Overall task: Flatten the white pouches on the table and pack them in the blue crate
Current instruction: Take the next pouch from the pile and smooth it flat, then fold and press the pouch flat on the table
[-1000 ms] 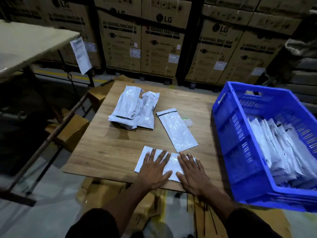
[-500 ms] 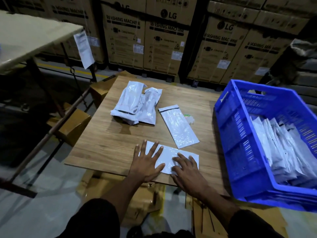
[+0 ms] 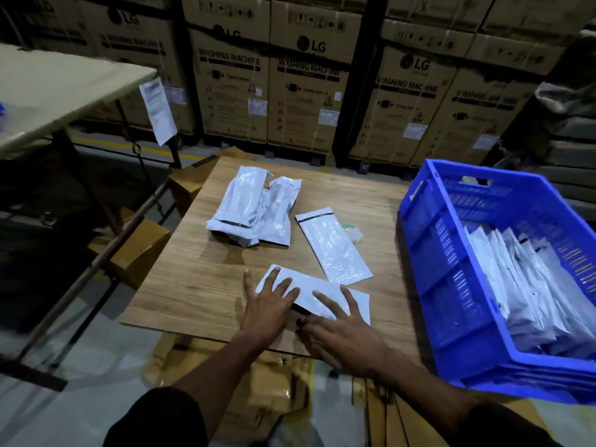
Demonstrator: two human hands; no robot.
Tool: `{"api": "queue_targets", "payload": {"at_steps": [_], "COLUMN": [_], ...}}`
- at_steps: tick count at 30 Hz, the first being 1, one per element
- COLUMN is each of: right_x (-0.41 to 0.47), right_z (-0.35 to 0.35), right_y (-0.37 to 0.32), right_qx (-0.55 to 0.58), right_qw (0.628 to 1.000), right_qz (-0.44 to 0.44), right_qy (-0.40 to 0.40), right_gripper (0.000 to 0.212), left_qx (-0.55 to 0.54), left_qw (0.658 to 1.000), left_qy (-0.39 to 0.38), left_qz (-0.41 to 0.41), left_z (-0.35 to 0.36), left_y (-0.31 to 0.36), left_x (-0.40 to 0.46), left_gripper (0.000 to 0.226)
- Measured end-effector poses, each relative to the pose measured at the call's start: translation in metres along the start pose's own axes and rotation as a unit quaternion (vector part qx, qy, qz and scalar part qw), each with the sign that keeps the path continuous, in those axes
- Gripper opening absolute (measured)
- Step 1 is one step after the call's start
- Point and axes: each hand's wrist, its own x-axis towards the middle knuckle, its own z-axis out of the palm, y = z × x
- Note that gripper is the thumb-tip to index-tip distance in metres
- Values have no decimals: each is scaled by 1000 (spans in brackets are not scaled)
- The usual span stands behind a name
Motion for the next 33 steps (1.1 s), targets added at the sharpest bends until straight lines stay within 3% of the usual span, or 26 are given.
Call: {"api": "queue_targets", "payload": {"at_steps": [2, 5, 8, 10, 12, 15, 22, 26, 33], "right_x": [3, 17, 37, 42, 40, 36, 18, 10, -30], "right_z": [2, -1, -23, -32, -34, -40, -61, -87, -175], "right_y": [1, 16, 35, 51, 65, 85, 116, 136, 193], "right_qx": [-40, -24, 31, 72, 93, 140, 207, 220, 187], "right_qw": [997, 992, 983, 978, 979, 977, 952, 943, 922], "right_qz": [-40, -5, 26, 46, 82, 137, 222, 235, 275], "right_qy": [-51, -123, -179, -191, -164, -87, 39, 87, 199], "right_gripper": [26, 26, 51, 69, 57, 31, 36, 35, 43], "left_qx": [6, 8, -22, -98, -145, -161, -57, -67, -112], "left_qw": [1000, 999, 999, 991, 982, 981, 991, 996, 985], "left_qy": [6, 3, 22, 30, 27, -24, -86, -26, 95], "left_qz": [18, 34, -13, -83, -118, -110, -90, -59, 91], "left_z": [-9, -25, -34, -33, -26, -12, 17, -9, -101], "left_y": [0, 4, 7, 9, 10, 13, 21, 46, 155], "left_x": [7, 16, 20, 18, 13, 6, 4, 44, 179], "left_gripper": [41, 43, 54, 77, 95, 93, 60, 50, 47]}}
